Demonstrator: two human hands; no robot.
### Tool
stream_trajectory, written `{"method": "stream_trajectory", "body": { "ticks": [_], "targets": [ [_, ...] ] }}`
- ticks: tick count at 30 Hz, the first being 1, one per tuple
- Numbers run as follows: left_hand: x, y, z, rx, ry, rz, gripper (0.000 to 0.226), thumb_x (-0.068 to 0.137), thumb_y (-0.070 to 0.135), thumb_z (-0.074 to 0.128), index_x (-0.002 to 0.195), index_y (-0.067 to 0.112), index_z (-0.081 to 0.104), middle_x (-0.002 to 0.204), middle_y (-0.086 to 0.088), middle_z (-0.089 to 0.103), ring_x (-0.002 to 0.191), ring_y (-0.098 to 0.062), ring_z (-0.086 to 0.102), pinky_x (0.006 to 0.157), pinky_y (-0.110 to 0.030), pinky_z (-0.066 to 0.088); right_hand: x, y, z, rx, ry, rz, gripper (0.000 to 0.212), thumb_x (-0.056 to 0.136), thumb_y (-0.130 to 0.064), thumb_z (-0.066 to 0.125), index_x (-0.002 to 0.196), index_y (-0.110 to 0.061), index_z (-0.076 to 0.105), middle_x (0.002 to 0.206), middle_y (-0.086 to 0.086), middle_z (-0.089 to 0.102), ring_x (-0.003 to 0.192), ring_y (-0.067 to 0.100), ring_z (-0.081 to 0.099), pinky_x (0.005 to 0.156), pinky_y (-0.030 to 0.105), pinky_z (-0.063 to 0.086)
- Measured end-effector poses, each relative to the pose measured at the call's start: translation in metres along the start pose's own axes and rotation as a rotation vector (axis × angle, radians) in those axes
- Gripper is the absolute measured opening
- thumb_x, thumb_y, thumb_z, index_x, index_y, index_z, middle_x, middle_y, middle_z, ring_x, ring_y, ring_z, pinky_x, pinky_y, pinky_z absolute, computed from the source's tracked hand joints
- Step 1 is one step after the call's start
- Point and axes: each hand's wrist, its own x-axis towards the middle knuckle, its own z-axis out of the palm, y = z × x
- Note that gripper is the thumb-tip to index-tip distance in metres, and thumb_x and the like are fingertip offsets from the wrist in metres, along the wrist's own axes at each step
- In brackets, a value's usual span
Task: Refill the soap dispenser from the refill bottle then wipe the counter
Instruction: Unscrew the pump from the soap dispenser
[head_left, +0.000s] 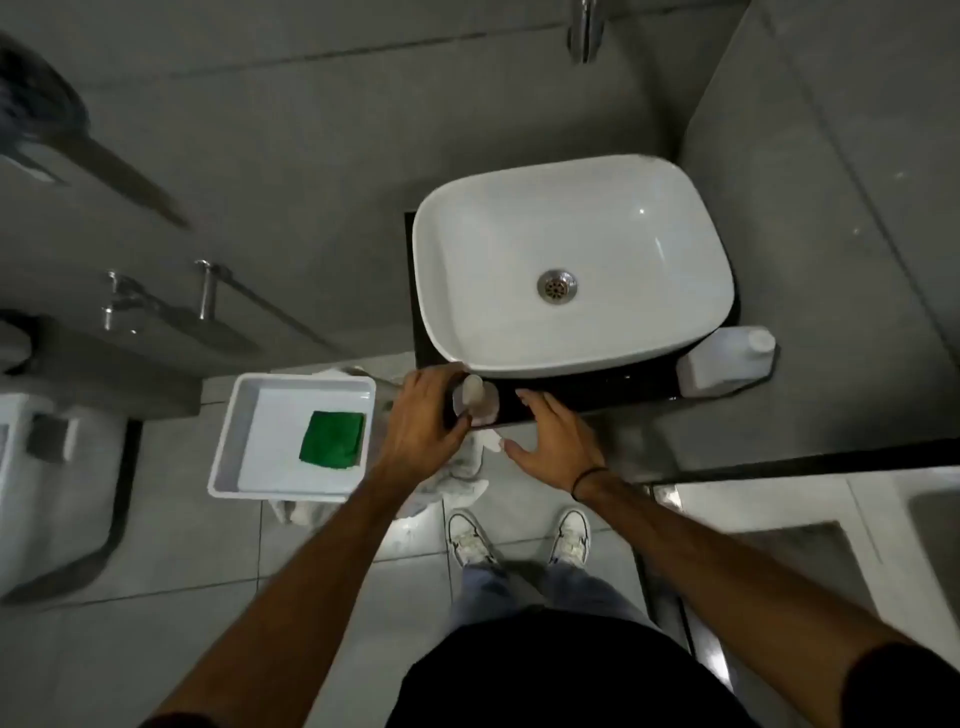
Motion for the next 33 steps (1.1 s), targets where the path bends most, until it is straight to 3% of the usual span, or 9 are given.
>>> {"method": "stream_trajectory", "body": {
  "ticks": [3,7,13,17,20,25,27,29,33],
  "targets": [
    [0.010,0.005,0.016,-0.109,-0.005,-0.069,0.051,0.074,0.000,0.074,0.124,0.005,0.064,0.115,-0.014,0.068,0.103,-0.035,0.063,0.086,-0.041,0.052,0.017,-0.005,0.012,0.110,-0.038,0.093,0.083,0.078,-0.040,0.080,0.149,-0.018,0.044,0.144,0.007,0.056,0.130,0.026,0.055,0.101,0.039,0.050],
    [0.014,0.005,0.026,-0.138,0.019,-0.122,0.051,0.075,-0.006,0.073,0.123,0.008,0.064,0.114,-0.010,0.070,0.102,-0.032,0.064,0.087,-0.038,0.053,0.029,-0.014,0.027,0.149,-0.002,0.133,0.077,0.075,-0.043,0.082,0.143,-0.025,0.050,0.132,0.003,0.066,0.119,0.028,0.063,0.089,0.039,0.057],
    [0.017,0.005,0.028,-0.154,0.055,-0.185,0.040,0.080,0.009,0.078,0.116,0.009,0.059,0.108,-0.009,0.068,0.095,-0.028,0.066,0.078,-0.026,0.049,0.038,-0.015,0.035,0.179,0.076,0.135,0.066,0.073,-0.042,0.084,0.131,-0.027,0.058,0.120,0.002,0.072,0.109,0.029,0.067,0.082,0.040,0.059],
    [0.022,0.011,0.022,-0.086,0.099,-0.217,0.032,0.090,0.031,0.073,0.109,0.008,0.061,0.101,-0.012,0.070,0.087,-0.029,0.067,0.070,-0.037,0.057,0.041,-0.010,0.036,0.168,0.096,0.110,0.052,0.072,-0.045,0.084,0.115,-0.022,0.064,0.108,0.000,0.074,0.101,0.028,0.069,0.074,0.037,0.058],
    [0.023,0.015,0.012,-0.023,0.124,-0.190,0.031,0.090,0.033,0.074,0.104,0.006,0.068,0.094,-0.011,0.070,0.079,-0.028,0.066,0.065,-0.037,0.056,0.043,-0.007,0.037,0.163,0.105,0.087,0.055,0.071,-0.044,0.086,0.117,-0.022,0.064,0.108,0.000,0.074,0.101,0.027,0.069,0.074,0.033,0.056],
    [0.005,0.010,-0.023,-0.037,0.228,-0.180,0.022,0.086,0.030,0.081,0.094,0.017,0.065,0.085,0.002,0.065,0.070,-0.007,0.054,0.061,-0.008,0.038,0.044,-0.004,0.036,0.179,0.103,0.069,0.059,0.069,-0.040,0.087,0.121,-0.022,0.064,0.111,0.001,0.075,0.103,0.028,0.069,0.077,0.039,0.059],
    [-0.005,0.009,-0.042,-0.085,0.281,-0.199,0.023,0.086,0.036,0.081,0.094,0.021,0.065,0.085,0.007,0.065,0.070,-0.003,0.056,0.062,-0.004,0.041,0.043,-0.005,0.034,0.188,0.110,0.063,0.062,0.067,-0.041,0.088,0.122,-0.024,0.064,0.113,0.001,0.075,0.105,0.029,0.069,0.077,0.039,0.059],
    [-0.016,0.012,-0.060,-0.169,0.300,-0.255,0.025,0.086,0.044,0.079,0.093,0.025,0.065,0.085,0.010,0.068,0.075,-0.005,0.063,0.063,-0.007,0.047,0.043,-0.004,0.033,0.186,0.106,0.067,0.063,0.066,-0.042,0.088,0.121,-0.025,0.064,0.112,0.002,0.075,0.104,0.030,0.069,0.076,0.039,0.059],
    [-0.032,0.022,-0.075,-0.294,0.230,-0.387,0.023,0.085,0.040,0.081,0.095,0.024,0.068,0.086,0.003,0.072,0.080,-0.022,0.070,0.068,-0.037,0.063,0.039,0.002,0.029,0.187,0.055,0.102,0.068,0.065,-0.045,0.088,0.124,-0.025,0.062,0.114,0.002,0.074,0.105,0.029,0.069,0.079,0.041,0.059]
  ]
}}
